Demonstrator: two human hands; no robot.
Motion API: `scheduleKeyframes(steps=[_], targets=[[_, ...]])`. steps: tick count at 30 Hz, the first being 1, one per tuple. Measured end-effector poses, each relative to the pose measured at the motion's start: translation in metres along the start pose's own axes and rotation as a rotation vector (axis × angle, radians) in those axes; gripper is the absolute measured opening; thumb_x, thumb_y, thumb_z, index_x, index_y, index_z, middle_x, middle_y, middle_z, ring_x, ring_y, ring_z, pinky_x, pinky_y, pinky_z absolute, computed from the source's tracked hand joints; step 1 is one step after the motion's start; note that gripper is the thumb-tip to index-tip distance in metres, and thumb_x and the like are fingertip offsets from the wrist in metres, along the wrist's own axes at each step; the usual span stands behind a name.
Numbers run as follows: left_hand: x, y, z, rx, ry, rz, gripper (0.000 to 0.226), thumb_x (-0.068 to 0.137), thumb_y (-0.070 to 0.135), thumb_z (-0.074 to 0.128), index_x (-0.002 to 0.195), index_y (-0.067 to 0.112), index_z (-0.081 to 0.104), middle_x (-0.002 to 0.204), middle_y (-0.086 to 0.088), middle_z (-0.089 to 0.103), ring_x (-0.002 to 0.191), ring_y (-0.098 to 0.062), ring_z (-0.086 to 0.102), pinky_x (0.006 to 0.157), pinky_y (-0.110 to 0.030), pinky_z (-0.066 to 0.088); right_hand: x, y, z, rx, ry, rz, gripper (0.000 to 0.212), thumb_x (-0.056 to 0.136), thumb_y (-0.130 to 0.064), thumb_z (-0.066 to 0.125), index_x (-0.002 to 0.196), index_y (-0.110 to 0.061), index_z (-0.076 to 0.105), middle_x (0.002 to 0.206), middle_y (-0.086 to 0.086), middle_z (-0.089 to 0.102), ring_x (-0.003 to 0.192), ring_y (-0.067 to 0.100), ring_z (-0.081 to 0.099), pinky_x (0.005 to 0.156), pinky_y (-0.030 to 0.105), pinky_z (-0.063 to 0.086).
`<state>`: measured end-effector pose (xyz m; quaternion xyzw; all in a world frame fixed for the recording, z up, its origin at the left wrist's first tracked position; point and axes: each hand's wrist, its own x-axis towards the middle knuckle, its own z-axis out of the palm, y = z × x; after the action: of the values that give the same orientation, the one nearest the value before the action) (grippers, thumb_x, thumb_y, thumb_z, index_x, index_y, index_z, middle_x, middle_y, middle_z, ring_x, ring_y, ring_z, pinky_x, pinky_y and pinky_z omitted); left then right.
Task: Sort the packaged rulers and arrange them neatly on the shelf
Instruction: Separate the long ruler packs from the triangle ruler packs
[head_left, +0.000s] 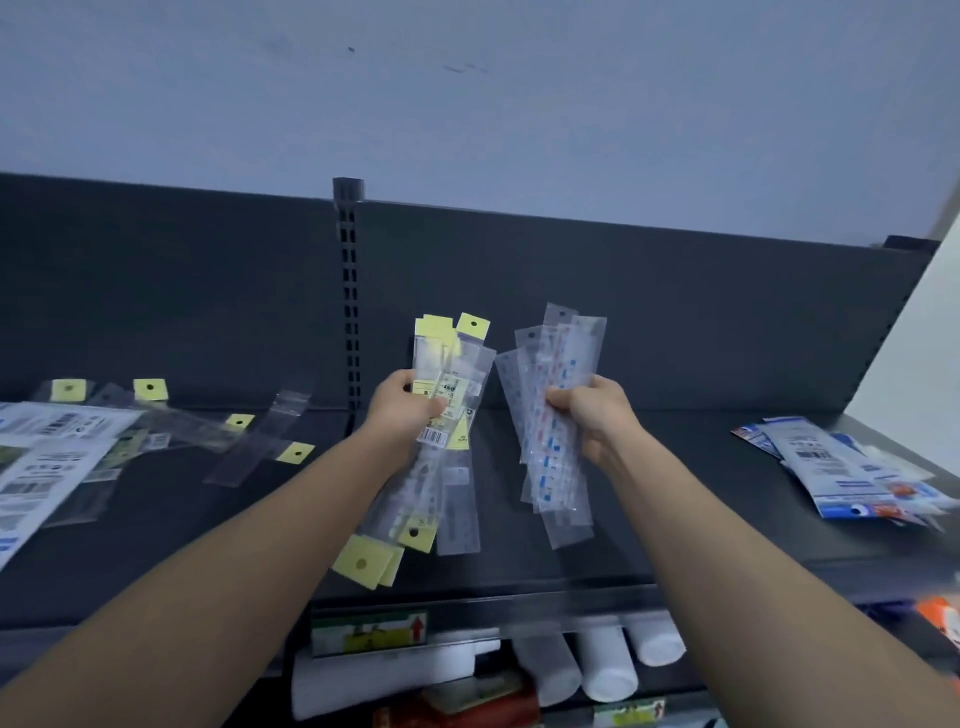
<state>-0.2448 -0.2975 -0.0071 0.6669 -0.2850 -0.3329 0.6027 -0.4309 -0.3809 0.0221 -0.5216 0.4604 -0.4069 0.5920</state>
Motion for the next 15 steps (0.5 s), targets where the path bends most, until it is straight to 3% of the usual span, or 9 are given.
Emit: scheduleKeyframes(steps=[5, 7, 10, 12, 15], targets=[[0.016, -0.014, 0.013, 0.132, -0.017, -0.051, 0.046, 0.087, 0.000, 0.066, 0.129, 0.010, 0.051, 0.108, -0.011, 0.064, 0.075, -0.018, 0.062, 0.060, -0.033, 0.050, 0.026, 0.010, -0.016, -0.057, -0.022, 0.057, 0.011, 0.090, 0.008, 0.057, 0.090, -0.004, 0.058, 0.087, 0.013, 0.065, 0.071, 0.025, 0.065, 0.055, 0.035, 0.053], [0.021, -0.019, 0.015, 0.200, -0.041, -0.055, 0.045, 0.086, 0.000, 0.067, 0.126, 0.010, 0.052, 0.103, -0.011, 0.065, 0.070, -0.016, 0.060, 0.056, -0.029, 0.046, 0.036, 0.014, -0.020, -0.095, -0.032, 0.075, 0.012, 0.089, 0.008, 0.058, 0.096, 0.000, 0.059, 0.087, 0.014, 0.066, 0.071, 0.026, 0.065, 0.058, 0.037, 0.054], [0.030, -0.027, 0.017, 0.321, -0.067, -0.053, 0.042, 0.084, 0.004, 0.072, 0.120, 0.010, 0.053, 0.102, -0.006, 0.063, 0.079, -0.018, 0.062, 0.062, -0.029, 0.048, 0.052, 0.021, -0.025, -0.233, -0.087, 0.115, 0.021, 0.087, 0.006, 0.063, 0.107, 0.002, 0.060, 0.091, 0.016, 0.069, 0.076, 0.027, 0.068, 0.065, 0.040, 0.057], [0.033, -0.031, 0.017, 0.423, -0.083, -0.039, 0.039, 0.081, 0.008, 0.075, 0.112, 0.011, 0.052, 0.097, 0.000, 0.061, 0.080, -0.016, 0.061, 0.068, -0.031, 0.051, 0.060, 0.024, -0.028, -0.337, -0.128, 0.138, 0.026, 0.085, 0.003, 0.066, 0.110, 0.003, 0.061, 0.094, 0.017, 0.071, 0.083, 0.029, 0.070, 0.079, 0.046, 0.058], [0.038, -0.036, 0.019, 0.676, -0.100, -0.036, 0.053, 0.076, 0.020, 0.081, 0.121, 0.013, 0.052, 0.121, -0.004, 0.060, 0.101, -0.022, 0.061, 0.088, -0.036, 0.051, 0.070, 0.026, -0.036, -0.461, -0.174, 0.143, 0.023, 0.084, 0.000, 0.068, 0.107, 0.002, 0.063, 0.094, 0.016, 0.071, 0.085, 0.029, 0.069, 0.085, 0.046, 0.056]])
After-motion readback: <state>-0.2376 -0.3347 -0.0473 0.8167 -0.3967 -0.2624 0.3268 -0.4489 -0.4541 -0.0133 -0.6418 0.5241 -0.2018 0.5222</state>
